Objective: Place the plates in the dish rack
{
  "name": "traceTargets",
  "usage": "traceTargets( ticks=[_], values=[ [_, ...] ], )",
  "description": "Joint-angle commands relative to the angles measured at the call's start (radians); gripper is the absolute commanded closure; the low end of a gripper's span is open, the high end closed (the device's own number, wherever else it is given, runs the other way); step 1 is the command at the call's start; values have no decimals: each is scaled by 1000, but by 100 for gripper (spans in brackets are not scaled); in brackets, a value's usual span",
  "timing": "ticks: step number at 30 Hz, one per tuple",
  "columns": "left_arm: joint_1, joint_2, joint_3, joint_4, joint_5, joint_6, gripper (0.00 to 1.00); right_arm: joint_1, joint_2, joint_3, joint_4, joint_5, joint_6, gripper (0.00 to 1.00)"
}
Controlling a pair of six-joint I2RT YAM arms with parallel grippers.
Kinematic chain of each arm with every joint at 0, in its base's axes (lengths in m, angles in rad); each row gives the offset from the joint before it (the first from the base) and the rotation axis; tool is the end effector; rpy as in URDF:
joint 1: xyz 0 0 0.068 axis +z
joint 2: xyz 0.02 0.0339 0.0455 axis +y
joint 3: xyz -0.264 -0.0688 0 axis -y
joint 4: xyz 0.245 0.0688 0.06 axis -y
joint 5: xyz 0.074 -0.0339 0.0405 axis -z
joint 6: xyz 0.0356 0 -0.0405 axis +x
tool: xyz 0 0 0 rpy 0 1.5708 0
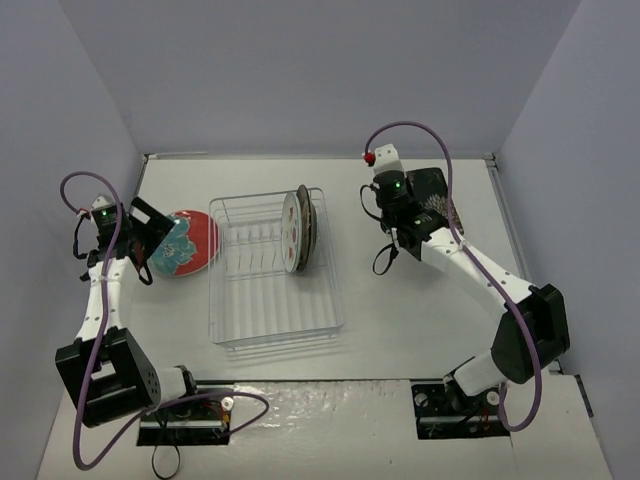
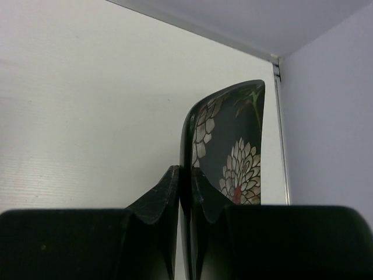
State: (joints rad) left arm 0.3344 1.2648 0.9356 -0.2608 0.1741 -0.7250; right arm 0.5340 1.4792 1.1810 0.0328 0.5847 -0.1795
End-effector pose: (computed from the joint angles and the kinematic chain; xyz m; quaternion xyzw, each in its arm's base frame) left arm 0.2687 0.0868 0.2821 -0.4087 0.7791 -0.1663 0.4454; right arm 0.3093 0.1601 0.3346 -0.1017 0.7740 -0.1228 0.6128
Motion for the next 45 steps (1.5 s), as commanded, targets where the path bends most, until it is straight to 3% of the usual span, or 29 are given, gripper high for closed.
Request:
traceTargets(
  ticks=[1, 6, 7, 9, 13, 19, 25, 28, 34, 39, 45],
  values=[
    [6, -48, 27, 16, -17, 7, 3, 23, -50, 77, 218, -173, -383, 100],
    [6, -57, 32, -2, -33, 10, 3, 75, -42, 185, 161, -441, -775, 100],
    [6, -59, 32, -3, -34, 10, 3, 76, -39, 201, 153, -452, -784, 100],
    [6, -70, 34, -9, -41, 10, 3, 78, -21, 323, 41, -609, -920, 100],
    [6, -79, 34, -21, -44, 13, 3, 112, 32, 472, -121, -732, -1128, 100],
    [8, -102, 35, -37, -57, 13, 3, 247, 160, 724, -420, -713, -1359, 100],
    [6, -119, 29, -45, -65, 12, 3, 390, 285, 926, -613, -613, -1473, 100],
    [7, -121, 29, -50, -65, 11, 3, 427, 305, 948, -650, -567, -1489, 100],
    [6, -131, 33, -59, -69, 13, 3, 504, 277, 829, -603, -460, -1518, 100],
    [6, -128, 33, -61, -70, 13, 3, 527, 287, 887, -689, -443, -1508, 100],
    [8, -127, 35, -61, -67, 16, 3, 570, 283, 948, -908, -429, -1516, 100]
  ],
)
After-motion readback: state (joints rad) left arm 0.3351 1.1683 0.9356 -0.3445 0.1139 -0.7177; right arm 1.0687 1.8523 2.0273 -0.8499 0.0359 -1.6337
